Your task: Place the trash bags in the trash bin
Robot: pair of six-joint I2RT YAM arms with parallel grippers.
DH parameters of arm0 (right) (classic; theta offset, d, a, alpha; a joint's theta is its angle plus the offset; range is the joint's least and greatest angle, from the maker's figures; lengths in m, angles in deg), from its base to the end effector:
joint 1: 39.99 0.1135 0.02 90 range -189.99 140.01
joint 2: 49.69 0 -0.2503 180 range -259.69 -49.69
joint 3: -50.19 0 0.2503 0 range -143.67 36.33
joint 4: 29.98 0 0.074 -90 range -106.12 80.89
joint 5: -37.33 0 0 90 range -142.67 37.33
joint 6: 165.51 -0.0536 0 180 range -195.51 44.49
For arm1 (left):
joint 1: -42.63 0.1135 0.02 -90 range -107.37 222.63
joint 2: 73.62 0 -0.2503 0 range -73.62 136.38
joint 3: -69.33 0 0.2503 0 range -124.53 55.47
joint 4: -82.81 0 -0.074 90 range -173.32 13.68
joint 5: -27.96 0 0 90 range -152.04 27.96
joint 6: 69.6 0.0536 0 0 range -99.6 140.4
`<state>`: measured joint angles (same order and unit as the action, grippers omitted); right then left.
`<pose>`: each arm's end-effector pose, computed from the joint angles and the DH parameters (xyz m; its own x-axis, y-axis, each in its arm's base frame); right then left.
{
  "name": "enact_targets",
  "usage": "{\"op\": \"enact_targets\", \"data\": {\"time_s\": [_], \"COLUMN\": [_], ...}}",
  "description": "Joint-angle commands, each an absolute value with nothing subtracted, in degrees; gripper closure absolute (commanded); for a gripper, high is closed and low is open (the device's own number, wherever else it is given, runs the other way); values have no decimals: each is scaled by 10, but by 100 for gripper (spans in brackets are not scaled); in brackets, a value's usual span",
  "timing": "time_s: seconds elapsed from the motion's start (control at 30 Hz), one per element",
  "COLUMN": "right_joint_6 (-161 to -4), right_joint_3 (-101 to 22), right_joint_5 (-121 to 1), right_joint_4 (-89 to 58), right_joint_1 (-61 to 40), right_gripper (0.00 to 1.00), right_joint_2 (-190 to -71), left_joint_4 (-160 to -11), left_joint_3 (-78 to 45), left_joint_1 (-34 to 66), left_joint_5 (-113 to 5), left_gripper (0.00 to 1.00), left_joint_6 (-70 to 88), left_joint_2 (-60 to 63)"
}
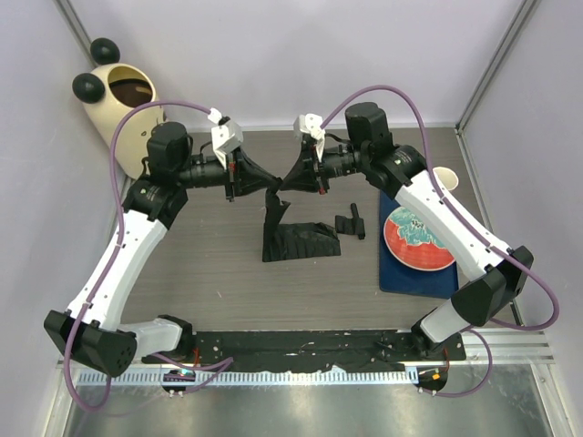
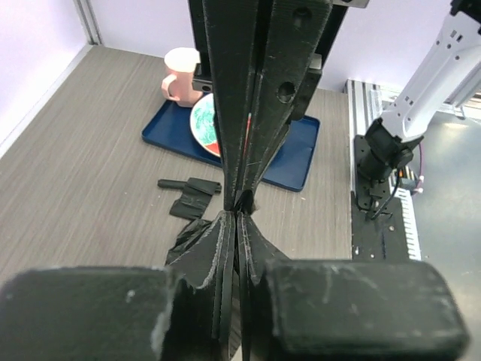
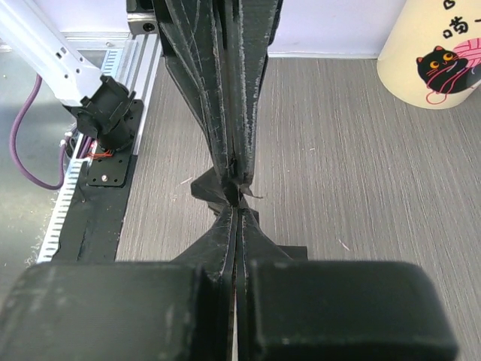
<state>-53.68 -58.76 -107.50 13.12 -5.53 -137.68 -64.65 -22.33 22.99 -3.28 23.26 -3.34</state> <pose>0.2573 0.2297 0.4137 0.0649 -0.2152 -0.9744 -0.9976 -0.0361 -0.0585 0.2375 -0.1334 0.4207 -0.1339 0.0753 -0.9881 0.9722 0.2030 -0.1163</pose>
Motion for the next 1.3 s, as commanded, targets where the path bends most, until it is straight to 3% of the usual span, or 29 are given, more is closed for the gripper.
{"op": "enact_targets", "data": {"time_s": [0.0,0.07,0.57,0.9,1.27], "right_joint_6": [-527,-531,-611,-728,-803], "right_joint_3": [-603,-598,-586,-577,-600], "right_joint_5": [-1070,-1065,-1064,-1015,-896], "right_joint_4": [129,129,95,-30,-111], "right_joint_1": [-52,-55,-133,-211,-257], "right_gripper": [99,99,99,99,99], "right_joint_2": [-1354,-1353,-1342,-1349,-1363], "left_joint_4": [-654,-664,-531,-415,-174], "left_joint_3": [-232,-224,-191,-199,-199], "left_joint_1": [234,239,272,320,330], "left_joint_5": [5,11,-28,-74,-123], "left_gripper": [94,100,100,100,100], "left_joint_6": [231,220,338,422,588], "left_joint_2": [-43,-48,-77,-107,-131]}}
